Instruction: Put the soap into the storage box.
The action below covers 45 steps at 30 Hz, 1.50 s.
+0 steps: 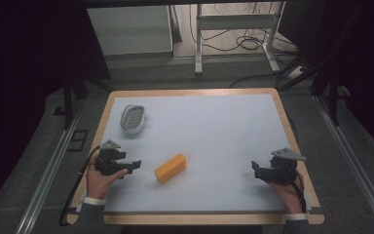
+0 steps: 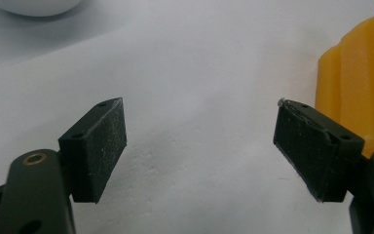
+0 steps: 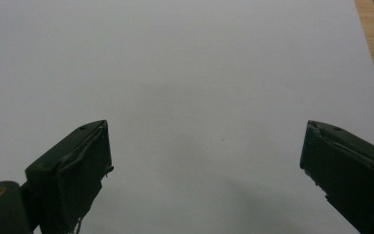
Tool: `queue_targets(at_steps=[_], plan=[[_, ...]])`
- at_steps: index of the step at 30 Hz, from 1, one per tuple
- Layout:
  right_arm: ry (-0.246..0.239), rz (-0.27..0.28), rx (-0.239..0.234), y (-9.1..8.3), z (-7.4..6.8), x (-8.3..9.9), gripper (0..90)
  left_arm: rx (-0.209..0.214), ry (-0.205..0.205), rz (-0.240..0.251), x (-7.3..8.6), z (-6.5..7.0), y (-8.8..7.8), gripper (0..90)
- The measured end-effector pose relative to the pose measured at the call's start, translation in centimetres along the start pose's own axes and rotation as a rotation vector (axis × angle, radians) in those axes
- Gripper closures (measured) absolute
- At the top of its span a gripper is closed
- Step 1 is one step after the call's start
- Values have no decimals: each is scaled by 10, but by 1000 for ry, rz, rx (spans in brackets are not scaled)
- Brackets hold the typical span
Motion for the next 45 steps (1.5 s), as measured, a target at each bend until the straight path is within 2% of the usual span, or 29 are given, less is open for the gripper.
queue_targets(at_steps=[6,22,31,37,40,41,45], plan=[[6,13,1,-3,5,0,49,-8,-14,30,-4,-1,-2,206],[-3,15,11,-5,8,2,50,-5,2,-5,0,-1,3,200],[2,23,12,-7,8,1,51,-7,-2,-2,0,-2,1,200],[4,31,0,-7,5,0,53,-39,3,-12,0,-4,-1,201],[9,31,-4,-7,8,2,54,-71,19,-21,-3,-4,-4,200],[9,27,-5,-7,8,3,54,-83,37,-14,-6,-2,-7,200],[8,24,-11,-6,10,5,54,-77,36,-4,-10,1,-13,199]])
Point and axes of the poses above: each handheld gripper's, and its own axes: y roughly forward along the jaws, x roughly out of its underside, z roughly to its right, the point moved 9 cm from there along y, roughly forward along the jaws, and after that the axes turned 8 degrees about -x, right-handed, at the moved point
